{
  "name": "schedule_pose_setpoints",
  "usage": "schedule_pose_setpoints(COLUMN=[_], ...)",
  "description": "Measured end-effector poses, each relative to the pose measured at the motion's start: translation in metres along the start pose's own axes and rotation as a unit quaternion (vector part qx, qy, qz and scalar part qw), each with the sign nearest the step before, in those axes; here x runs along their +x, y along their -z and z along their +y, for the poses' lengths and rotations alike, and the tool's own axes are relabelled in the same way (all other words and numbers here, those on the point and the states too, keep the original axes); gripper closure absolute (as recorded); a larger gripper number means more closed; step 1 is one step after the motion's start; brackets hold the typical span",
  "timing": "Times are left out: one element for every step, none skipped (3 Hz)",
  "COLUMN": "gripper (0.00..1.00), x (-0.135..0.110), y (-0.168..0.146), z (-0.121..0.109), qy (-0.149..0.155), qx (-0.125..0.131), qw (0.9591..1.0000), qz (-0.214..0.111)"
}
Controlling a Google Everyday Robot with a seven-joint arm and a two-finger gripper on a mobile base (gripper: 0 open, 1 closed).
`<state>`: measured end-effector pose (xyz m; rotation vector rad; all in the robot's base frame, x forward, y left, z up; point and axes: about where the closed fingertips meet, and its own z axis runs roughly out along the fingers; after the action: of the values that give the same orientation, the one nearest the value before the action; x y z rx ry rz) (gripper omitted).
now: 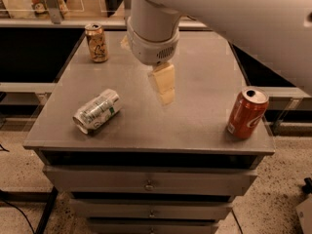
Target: Pick 7up can
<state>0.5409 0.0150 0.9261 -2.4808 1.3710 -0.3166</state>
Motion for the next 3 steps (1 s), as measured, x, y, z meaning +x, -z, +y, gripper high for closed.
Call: schedule_pose_setpoints(gripper=[0.0,0.0,0.0], x=[-0.021,-0.037,-0.055], y=[-0.021,-0.034,-0.041], z=[0.004,0.006,0.008], qy=[0.043,0.076,0.106], qx=[-0.018,-0.029,-0.039], qw=[0.9989,0.9967,0.9935], qz=[0.0,-0.004,-0.018])
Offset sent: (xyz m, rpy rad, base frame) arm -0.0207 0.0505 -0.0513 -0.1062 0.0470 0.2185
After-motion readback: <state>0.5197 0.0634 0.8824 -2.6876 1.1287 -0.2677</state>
